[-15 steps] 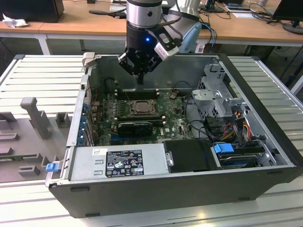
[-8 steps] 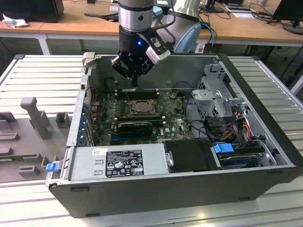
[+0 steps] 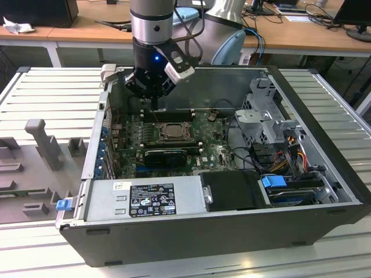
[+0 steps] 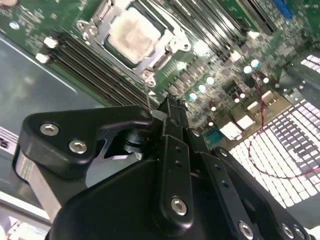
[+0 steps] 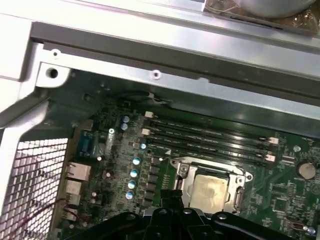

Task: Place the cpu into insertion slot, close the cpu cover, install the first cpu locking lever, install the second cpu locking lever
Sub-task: 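Install the first cpu locking lever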

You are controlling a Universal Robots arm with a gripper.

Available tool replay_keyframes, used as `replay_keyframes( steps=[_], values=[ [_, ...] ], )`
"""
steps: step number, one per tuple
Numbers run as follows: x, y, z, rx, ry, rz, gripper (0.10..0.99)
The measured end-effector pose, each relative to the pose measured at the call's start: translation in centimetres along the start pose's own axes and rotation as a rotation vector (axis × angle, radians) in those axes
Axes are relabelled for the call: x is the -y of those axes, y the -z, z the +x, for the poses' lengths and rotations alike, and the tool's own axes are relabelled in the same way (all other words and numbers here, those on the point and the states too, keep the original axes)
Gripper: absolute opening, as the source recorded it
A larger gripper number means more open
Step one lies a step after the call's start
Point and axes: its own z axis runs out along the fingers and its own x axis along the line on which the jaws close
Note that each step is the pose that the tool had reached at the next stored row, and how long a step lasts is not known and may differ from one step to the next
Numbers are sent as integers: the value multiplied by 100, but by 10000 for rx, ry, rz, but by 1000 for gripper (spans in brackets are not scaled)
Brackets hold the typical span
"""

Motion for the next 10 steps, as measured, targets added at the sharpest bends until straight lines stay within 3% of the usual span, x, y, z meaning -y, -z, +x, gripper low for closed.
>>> replay_keyframes(
  steps=[6, 10],
  values=[
    [-51, -68, 190, 3, -58, 0, 106],
    [-123, -123, 195, 4, -92, 0, 106]
  ],
)
